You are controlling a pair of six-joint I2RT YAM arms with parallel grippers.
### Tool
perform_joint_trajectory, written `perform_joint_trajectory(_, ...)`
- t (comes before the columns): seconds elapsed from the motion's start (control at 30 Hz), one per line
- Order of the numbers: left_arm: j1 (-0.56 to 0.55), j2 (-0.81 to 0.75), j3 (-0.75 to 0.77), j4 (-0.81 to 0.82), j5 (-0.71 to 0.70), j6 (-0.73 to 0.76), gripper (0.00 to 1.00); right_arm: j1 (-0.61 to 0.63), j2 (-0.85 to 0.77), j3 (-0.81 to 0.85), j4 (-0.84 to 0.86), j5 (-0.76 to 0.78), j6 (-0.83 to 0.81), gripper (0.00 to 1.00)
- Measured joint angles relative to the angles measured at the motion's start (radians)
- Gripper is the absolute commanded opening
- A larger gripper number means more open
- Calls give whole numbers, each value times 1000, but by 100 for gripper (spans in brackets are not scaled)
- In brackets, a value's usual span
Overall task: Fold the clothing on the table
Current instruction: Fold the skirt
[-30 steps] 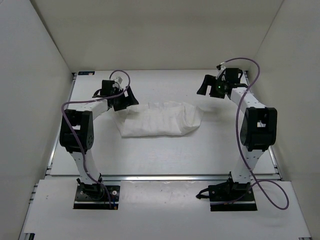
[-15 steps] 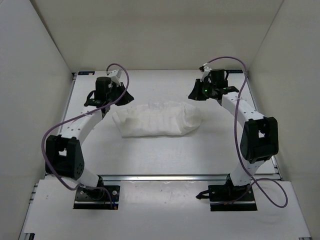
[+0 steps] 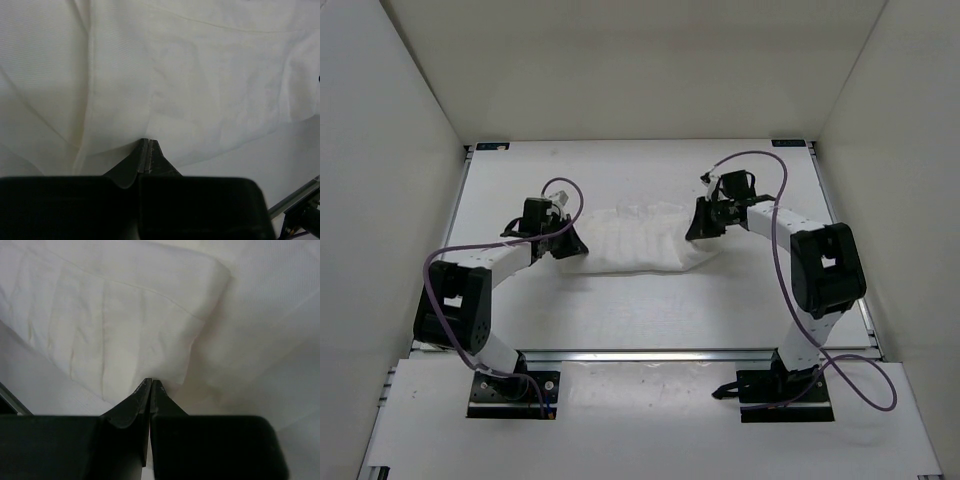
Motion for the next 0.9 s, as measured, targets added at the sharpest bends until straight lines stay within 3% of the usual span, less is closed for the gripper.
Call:
perform_joint_trajectory(0.37,28,112,8,-10,12,-10,0,-114,45,-49,-31,-8,-5,0)
perform_joint_trajectory(0.57,28,116,26,-17,17,-9,0,-141,10,48,-89,-19,0,0)
perform_joint_trajectory(0.73,27,140,35,-16,29,-9,0,-68,-51,147,-55,-57,14,0)
perform_joint_trajectory(0.9,27,147,43,-25,37,-8,0,59,-47,111,4,-156,60,0)
